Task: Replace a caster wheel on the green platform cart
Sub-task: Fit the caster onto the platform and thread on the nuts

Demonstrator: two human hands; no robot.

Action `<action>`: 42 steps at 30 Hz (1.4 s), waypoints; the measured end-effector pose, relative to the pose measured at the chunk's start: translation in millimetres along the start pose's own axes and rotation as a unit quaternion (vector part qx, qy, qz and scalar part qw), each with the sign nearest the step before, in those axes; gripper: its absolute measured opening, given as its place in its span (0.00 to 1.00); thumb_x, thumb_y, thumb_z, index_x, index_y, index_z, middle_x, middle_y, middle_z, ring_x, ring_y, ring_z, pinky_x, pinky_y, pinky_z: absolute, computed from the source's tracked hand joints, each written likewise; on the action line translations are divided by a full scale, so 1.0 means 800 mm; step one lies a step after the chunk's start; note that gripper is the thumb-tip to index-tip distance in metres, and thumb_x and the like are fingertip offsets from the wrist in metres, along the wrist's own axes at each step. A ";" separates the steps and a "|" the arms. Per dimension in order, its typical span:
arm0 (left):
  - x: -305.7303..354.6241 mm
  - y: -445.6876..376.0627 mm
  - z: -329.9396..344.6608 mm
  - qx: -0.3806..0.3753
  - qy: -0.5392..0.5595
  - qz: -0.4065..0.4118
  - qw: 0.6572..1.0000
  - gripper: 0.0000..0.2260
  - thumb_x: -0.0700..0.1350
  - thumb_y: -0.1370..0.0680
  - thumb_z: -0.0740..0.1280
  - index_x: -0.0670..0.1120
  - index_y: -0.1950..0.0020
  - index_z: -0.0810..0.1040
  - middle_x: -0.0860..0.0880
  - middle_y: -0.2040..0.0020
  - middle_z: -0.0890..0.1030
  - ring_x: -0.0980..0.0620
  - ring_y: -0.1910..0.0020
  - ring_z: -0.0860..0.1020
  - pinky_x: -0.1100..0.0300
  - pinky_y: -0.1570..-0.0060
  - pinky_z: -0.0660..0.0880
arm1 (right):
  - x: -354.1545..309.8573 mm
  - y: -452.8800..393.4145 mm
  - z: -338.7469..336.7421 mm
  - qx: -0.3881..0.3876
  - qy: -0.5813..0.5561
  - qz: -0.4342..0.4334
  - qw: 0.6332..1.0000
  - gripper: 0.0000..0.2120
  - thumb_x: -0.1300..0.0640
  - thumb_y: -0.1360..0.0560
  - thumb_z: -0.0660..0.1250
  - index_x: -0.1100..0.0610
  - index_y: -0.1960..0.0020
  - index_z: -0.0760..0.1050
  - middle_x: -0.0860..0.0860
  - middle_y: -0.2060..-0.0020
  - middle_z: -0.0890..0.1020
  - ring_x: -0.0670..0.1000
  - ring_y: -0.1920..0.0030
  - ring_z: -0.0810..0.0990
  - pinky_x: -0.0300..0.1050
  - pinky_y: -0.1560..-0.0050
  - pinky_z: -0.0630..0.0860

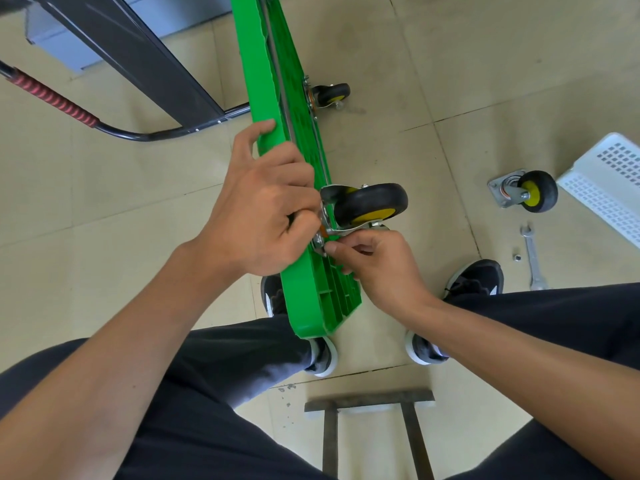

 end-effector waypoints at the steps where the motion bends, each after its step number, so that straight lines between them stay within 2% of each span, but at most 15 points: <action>1: 0.000 0.000 0.000 -0.001 0.000 -0.001 1.000 0.16 0.43 0.26 0.57 0.45 0.70 0.78 0.52 0.69 0.74 0.51 0.61 0.73 0.40 0.32 0.61 | 0.001 -0.001 0.000 0.004 0.011 -0.003 1.000 0.08 0.54 0.23 0.73 0.57 0.58 0.85 0.48 0.67 0.84 0.41 0.68 0.79 0.33 0.67 0.72; 4: -0.001 0.000 0.000 -0.004 -0.001 -0.003 1.000 0.15 0.43 0.26 0.57 0.45 0.70 0.78 0.52 0.69 0.74 0.51 0.61 0.73 0.39 0.32 0.61 | 0.001 -0.002 0.001 0.004 0.015 -0.006 1.000 0.09 0.53 0.23 0.72 0.60 0.56 0.85 0.51 0.64 0.85 0.43 0.67 0.80 0.33 0.67 0.73; 9: -0.002 0.001 0.000 0.000 0.001 -0.003 1.000 0.15 0.42 0.26 0.57 0.45 0.70 0.77 0.52 0.69 0.74 0.51 0.61 0.73 0.39 0.32 0.61 | 0.001 0.000 -0.005 -0.022 0.012 0.008 1.000 0.05 0.61 0.21 0.69 0.60 0.52 0.84 0.51 0.61 0.85 0.38 0.68 0.79 0.29 0.68 0.72; 12: -0.003 0.001 0.001 -0.001 -0.002 0.000 1.000 0.15 0.42 0.27 0.57 0.44 0.71 0.77 0.51 0.69 0.74 0.50 0.61 0.74 0.39 0.31 0.61 | 0.002 0.000 -0.007 -0.026 0.006 0.013 1.000 0.07 0.60 0.22 0.70 0.62 0.53 0.84 0.55 0.61 0.85 0.40 0.69 0.79 0.30 0.68 0.72; 17: -0.003 0.002 0.001 0.000 -0.004 0.001 1.000 0.15 0.42 0.27 0.57 0.44 0.71 0.77 0.51 0.69 0.75 0.49 0.61 0.75 0.39 0.31 0.61 | 0.006 -0.003 -0.004 -0.009 -0.033 0.051 0.998 0.02 0.59 0.23 0.72 0.56 0.52 0.83 0.54 0.59 0.85 0.43 0.68 0.80 0.36 0.67 0.75; 20: -0.002 0.002 0.002 -0.001 -0.007 0.001 1.000 0.15 0.43 0.27 0.57 0.44 0.71 0.77 0.51 0.69 0.75 0.49 0.61 0.75 0.39 0.31 0.61 | 0.007 0.001 -0.002 -0.005 -0.068 0.069 0.995 0.04 0.62 0.24 0.72 0.58 0.49 0.82 0.55 0.57 0.85 0.46 0.68 0.81 0.42 0.64 0.77; 28: -0.003 0.002 0.002 -0.004 -0.009 0.002 1.000 0.15 0.43 0.27 0.57 0.44 0.71 0.76 0.51 0.69 0.75 0.49 0.61 0.75 0.39 0.32 0.61 | 0.002 -0.002 -0.004 -0.014 -0.069 0.050 0.996 0.03 0.63 0.24 0.72 0.62 0.52 0.84 0.51 0.63 0.85 0.39 0.70 0.79 0.31 0.69 0.73; 33: -0.002 0.002 0.002 -0.004 -0.006 -0.001 1.000 0.15 0.43 0.27 0.56 0.44 0.71 0.76 0.51 0.69 0.74 0.49 0.61 0.74 0.38 0.31 0.61 | 0.006 -0.005 -0.003 -0.014 -0.063 0.100 0.993 0.08 0.55 0.24 0.73 0.61 0.54 0.83 0.49 0.67 0.83 0.45 0.69 0.79 0.37 0.67 0.74; 37: -0.002 0.002 0.002 -0.005 -0.007 0.001 1.000 0.15 0.43 0.27 0.57 0.44 0.71 0.76 0.50 0.69 0.74 0.48 0.61 0.74 0.38 0.32 0.61 | 0.009 -0.004 0.001 -0.042 -0.146 0.182 0.971 0.11 0.53 0.24 0.73 0.61 0.49 0.82 0.51 0.61 0.83 0.50 0.64 0.80 0.43 0.64 0.76; 39: -0.002 0.002 0.002 -0.005 -0.008 0.001 1.000 0.15 0.42 0.27 0.57 0.44 0.71 0.76 0.50 0.69 0.74 0.48 0.61 0.75 0.38 0.32 0.61 | 0.008 -0.006 0.004 -0.032 -0.190 0.194 0.962 0.09 0.57 0.24 0.74 0.61 0.48 0.80 0.53 0.57 0.83 0.49 0.63 0.80 0.43 0.63 0.76; 42: -0.002 0.002 0.002 -0.002 -0.005 0.001 1.000 0.14 0.42 0.27 0.57 0.44 0.71 0.75 0.51 0.69 0.73 0.49 0.61 0.74 0.38 0.32 0.61 | 0.006 -0.005 0.007 -0.014 -0.230 0.191 0.954 0.06 0.61 0.25 0.73 0.60 0.49 0.79 0.54 0.58 0.82 0.49 0.63 0.79 0.42 0.62 0.76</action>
Point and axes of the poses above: each hand's wrist, its own y-axis away from the middle knuckle, its own z-axis out of the palm, x = y × z, the point moved 1 cm from there along -y, towards the middle knuckle
